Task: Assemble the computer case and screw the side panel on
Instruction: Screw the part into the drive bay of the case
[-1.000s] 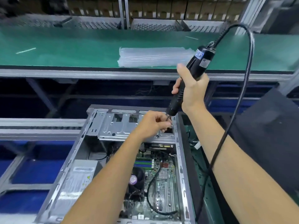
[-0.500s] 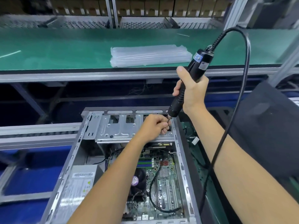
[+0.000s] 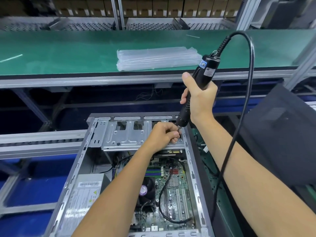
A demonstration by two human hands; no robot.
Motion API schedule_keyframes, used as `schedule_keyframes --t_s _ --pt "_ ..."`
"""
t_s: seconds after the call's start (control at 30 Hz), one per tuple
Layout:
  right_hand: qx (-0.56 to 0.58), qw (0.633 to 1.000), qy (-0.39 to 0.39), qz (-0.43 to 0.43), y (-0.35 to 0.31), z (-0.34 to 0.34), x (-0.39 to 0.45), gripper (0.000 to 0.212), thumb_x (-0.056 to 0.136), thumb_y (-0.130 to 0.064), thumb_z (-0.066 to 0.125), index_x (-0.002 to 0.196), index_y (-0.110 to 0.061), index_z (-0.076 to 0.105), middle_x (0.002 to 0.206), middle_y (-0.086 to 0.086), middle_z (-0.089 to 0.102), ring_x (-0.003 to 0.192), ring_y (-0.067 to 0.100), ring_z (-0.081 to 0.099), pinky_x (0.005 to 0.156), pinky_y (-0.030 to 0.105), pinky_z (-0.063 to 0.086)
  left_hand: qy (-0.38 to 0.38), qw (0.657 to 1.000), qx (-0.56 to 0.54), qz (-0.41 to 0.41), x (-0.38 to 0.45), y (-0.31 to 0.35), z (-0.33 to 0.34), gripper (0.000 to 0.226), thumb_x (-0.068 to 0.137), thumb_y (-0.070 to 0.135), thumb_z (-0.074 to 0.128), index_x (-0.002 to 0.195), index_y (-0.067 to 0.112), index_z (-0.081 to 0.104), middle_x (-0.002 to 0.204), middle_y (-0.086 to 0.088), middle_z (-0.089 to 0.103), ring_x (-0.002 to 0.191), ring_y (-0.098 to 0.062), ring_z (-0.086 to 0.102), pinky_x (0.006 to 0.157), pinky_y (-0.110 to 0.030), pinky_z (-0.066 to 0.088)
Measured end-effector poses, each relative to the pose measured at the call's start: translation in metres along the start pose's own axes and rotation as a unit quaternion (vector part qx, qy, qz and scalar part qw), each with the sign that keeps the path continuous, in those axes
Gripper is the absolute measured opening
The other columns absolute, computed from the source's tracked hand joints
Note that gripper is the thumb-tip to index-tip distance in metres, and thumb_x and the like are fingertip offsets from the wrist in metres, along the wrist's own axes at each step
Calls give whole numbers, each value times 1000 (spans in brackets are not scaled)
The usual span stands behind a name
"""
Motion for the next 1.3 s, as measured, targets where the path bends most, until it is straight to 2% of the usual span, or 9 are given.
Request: schedule_keyframes --t_s 0.17,0.23,0.43,0.63,0.73,0.83,0.93,1.1,1.3 --pt "3 999 47 18 -1 -2 3 24 83 -26 75 79 -12 57 50 2 53 40 19 48 43 28 44 -18 999 -22 21 -3 5 -2 36 88 -7 55 80 25 71 81 -3 70 62 -5 60 63 -17 50" --pt "5 999 42 20 -1 -3 4 22 83 -27 75 78 -14 57 49 2 53 40 19 48 43 28 45 -21 999 -18 31 -3 8 -2 43 88 -7 54 78 31 71 84 -6 71 62 -1 60 60 -12 47" --pt "-3 1000 -5 17 1 -5 4 23 82 -29 75 79 -13 59 49 -1 54 39 18 48 44 29 45 -28 999 3 31 -5 11 -2 33 90 -2 56 84 26 71 83 4 72 79 -5 68 70 -18 52" --pt "-43 994 -95 -11 6 -5 -5 24 83 -29 75 68 -19 59 50 2 55 40 19 50 43 29 45 36 996 78 23 0 8 -5 27 96 10 49 78 22 65 77 11 66 58 10 53 60 -17 40" --pt "-69 990 -120 -19 8 -4 -9 28 85 -28 74 69 -14 56 51 1 55 41 18 52 43 28 46 26 994 101 29 0 7 -3 18 93 11 54 83 17 67 76 10 65 63 6 54 61 -11 42" --pt "-79 989 -127 -19 11 -5 -13 27 86 -27 74 70 -13 56 52 0 56 42 15 53 44 26 46 13 991 127 36 0 6 -2 26 90 8 57 73 26 63 69 15 60 62 6 51 60 -7 40" --pt "-73 990 -119 -10 15 -7 -14 28 86 -25 73 70 -10 55 52 -1 55 42 14 52 44 24 45 1 985 167 42 2 5 -1 30 87 7 62 67 28 59 75 13 58 67 4 51 64 -14 37" --pt "-73 991 -114 -14 17 -11 -13 30 87 -27 72 69 -11 55 50 -2 56 41 15 53 45 25 47 -18 980 189 53 2 4 -1 17 80 5 70 74 20 66 90 5 60 86 -10 57 82 -21 42" --pt "-69 989 -129 -17 15 -12 -16 35 82 -36 72 71 -7 56 51 -2 55 41 15 52 45 25 47 -19 979 200 48 2 5 0 12 78 8 74 76 18 70 89 5 61 87 -11 59 86 -27 46"
Point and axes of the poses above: each hand's wrist, its own x-axis towards the middle knuckle, its own z-axis out of the palm, y = z × x, the point moved 1 cm from there along x, towards the middle knuckle
